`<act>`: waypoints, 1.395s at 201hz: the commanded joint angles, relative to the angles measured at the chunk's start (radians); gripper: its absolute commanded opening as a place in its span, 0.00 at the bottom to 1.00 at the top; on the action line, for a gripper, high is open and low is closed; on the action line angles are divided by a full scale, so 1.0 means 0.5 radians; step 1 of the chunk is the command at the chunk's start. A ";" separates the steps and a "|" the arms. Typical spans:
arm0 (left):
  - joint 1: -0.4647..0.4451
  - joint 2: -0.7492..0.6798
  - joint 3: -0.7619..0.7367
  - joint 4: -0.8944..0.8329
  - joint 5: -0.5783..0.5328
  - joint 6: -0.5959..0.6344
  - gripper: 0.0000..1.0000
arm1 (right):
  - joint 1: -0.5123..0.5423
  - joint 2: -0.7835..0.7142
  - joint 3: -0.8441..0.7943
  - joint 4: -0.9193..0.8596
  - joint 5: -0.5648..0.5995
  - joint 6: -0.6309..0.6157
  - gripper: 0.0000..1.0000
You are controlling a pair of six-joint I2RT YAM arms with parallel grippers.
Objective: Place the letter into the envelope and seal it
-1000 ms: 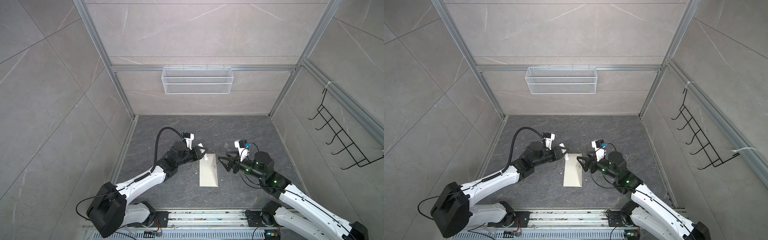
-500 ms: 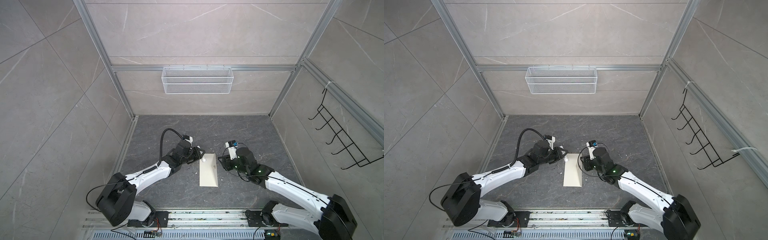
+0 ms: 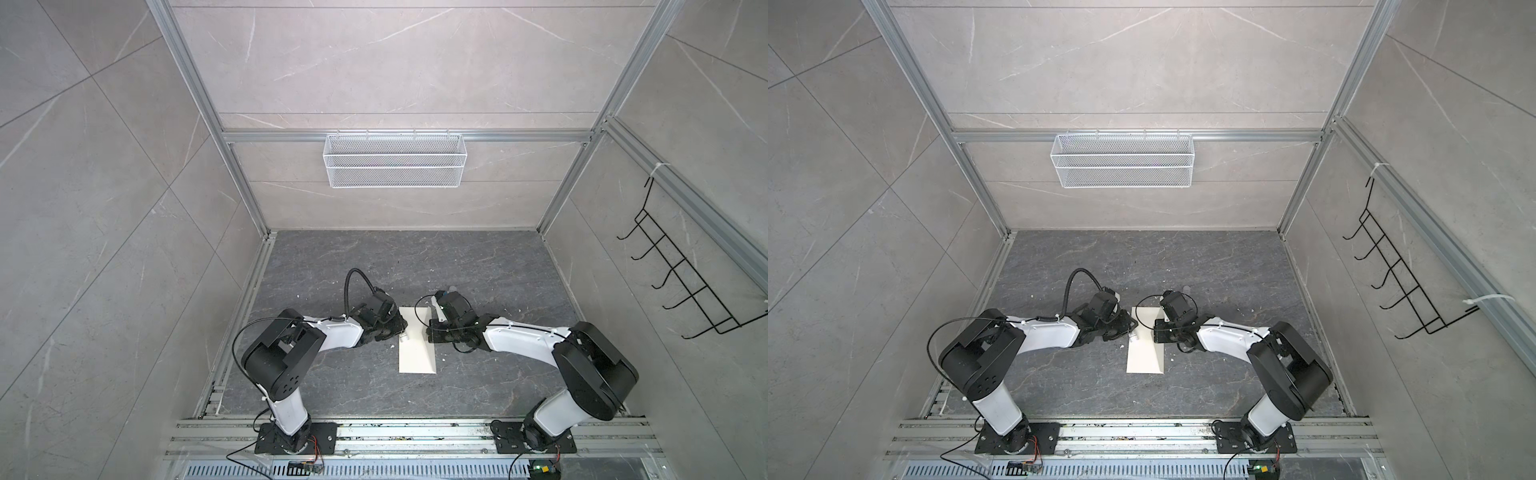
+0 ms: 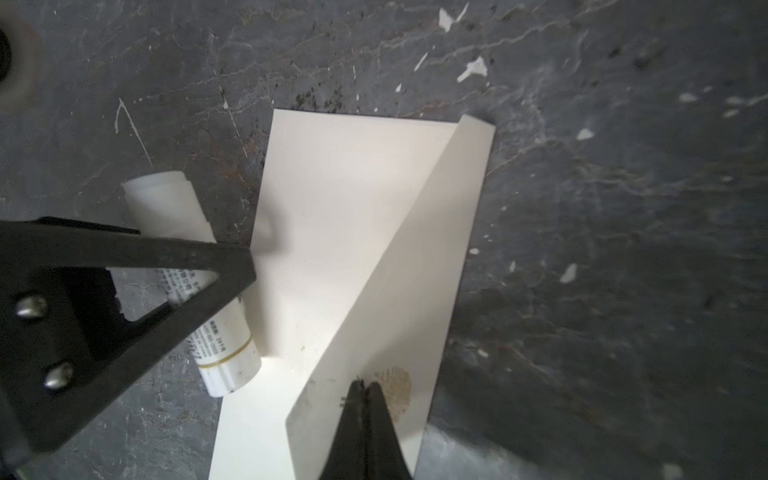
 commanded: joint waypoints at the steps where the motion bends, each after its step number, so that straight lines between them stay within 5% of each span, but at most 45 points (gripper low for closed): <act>1: 0.009 0.050 0.075 0.083 -0.036 0.056 0.00 | 0.008 0.111 0.077 0.071 -0.091 0.052 0.00; 79: 0.008 0.091 0.067 0.092 -0.059 0.048 0.00 | 0.008 0.353 0.152 0.087 -0.207 0.065 0.00; 197: 0.009 0.116 0.061 0.079 -0.111 0.035 0.00 | 0.059 0.117 -0.072 -0.092 -0.295 -0.076 0.00; 280: 0.011 0.097 0.055 0.077 -0.118 0.036 0.00 | 0.065 0.229 0.049 -0.214 -0.103 -0.028 0.00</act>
